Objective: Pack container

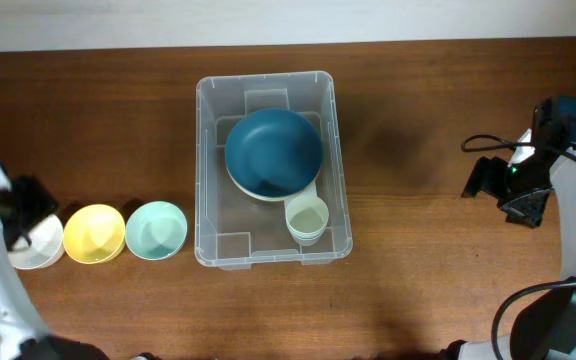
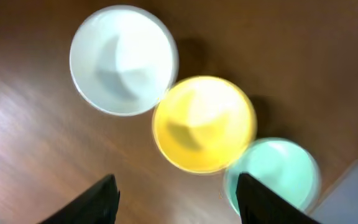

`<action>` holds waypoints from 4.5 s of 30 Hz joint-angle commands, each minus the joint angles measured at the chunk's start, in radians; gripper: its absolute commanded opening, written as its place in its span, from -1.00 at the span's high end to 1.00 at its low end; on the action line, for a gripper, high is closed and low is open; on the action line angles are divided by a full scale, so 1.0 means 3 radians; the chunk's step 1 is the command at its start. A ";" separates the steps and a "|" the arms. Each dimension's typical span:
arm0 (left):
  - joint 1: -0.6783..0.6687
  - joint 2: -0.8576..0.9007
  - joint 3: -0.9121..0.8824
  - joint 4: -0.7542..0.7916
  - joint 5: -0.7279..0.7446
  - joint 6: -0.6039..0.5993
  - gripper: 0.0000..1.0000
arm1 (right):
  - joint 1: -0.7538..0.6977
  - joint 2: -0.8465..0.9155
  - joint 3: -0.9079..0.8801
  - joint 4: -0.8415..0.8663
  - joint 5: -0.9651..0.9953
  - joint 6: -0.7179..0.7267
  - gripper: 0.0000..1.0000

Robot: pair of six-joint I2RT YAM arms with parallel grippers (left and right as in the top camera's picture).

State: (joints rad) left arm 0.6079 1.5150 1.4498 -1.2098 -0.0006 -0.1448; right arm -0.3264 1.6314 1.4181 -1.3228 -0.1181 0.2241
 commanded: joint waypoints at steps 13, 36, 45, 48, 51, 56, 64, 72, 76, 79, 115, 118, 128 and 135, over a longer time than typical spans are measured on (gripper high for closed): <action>0.0774 0.0065 -0.1456 0.1418 0.0004 -0.0366 -0.43 | 0.0019 -0.0051 -0.0003 -0.0014 -0.0008 -0.0025 -0.68; 0.0908 0.0736 -0.1462 0.2075 0.0015 -0.0378 0.42 | 0.0019 -0.0051 -0.0003 -0.0045 -0.0008 -0.0037 -0.68; 0.0908 0.0736 -0.1462 0.2075 0.0018 -0.0378 0.69 | 0.0019 -0.0051 -0.0003 -0.0052 -0.0008 -0.0037 -0.68; 0.0908 0.0736 -0.1462 0.2075 0.0042 -0.0378 0.79 | 0.0019 -0.0051 -0.0003 -0.0051 -0.0008 -0.0037 -0.69; 0.0908 0.0736 -0.1462 0.2085 0.0128 -0.0379 0.83 | 0.0019 -0.0051 -0.0003 -0.0052 -0.0008 -0.0037 -0.69; 0.0908 0.0736 -0.1461 0.2118 0.0244 -0.0441 0.96 | 0.0019 -0.0051 -0.0003 -0.0052 -0.0006 -0.0036 -0.69; 0.0907 0.0612 -0.1277 0.2122 0.0397 -0.0543 0.99 | 0.0019 -0.0051 -0.0003 -0.0051 -0.0006 -0.0037 -0.69; 0.0858 -0.0034 -0.0799 0.1621 0.0601 -0.0579 0.99 | 0.0019 -0.0051 -0.0003 -0.0036 -0.0009 -0.0036 -0.69; 0.0437 -0.0371 -0.0510 0.1223 0.0807 -0.0456 0.99 | 0.0019 -0.0051 -0.0003 -0.0027 -0.0015 -0.0034 -0.69; -0.0175 -0.0566 -0.0211 0.0886 0.0802 -0.0338 0.99 | 0.0019 -0.0051 -0.0003 -0.0033 -0.0020 -0.0034 -0.69; -0.3323 0.0139 -0.0483 0.0008 -0.0226 -0.0287 0.99 | 0.0019 -0.0051 -0.0003 -0.0052 -0.0019 -0.0036 -0.69; -0.3323 0.0139 -0.0488 0.0033 -0.0226 -0.0286 0.87 | 0.0019 -0.0051 -0.0003 -0.0053 -0.0019 -0.0036 -0.69; -0.3264 0.0081 -0.0366 0.0037 -0.0229 -0.0286 0.15 | 0.0019 -0.0051 -0.0003 -0.0055 -0.0018 -0.0037 -0.69; -0.2361 -0.0493 0.0042 -0.0033 -0.0488 -0.0289 -0.02 | 0.0019 -0.0051 -0.0003 -0.0052 -0.0018 -0.0037 -0.69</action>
State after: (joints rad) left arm -0.2493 1.4975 1.4082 -1.2160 -0.0875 -0.2302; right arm -0.3264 1.6314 1.4181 -1.3373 -0.1181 0.2237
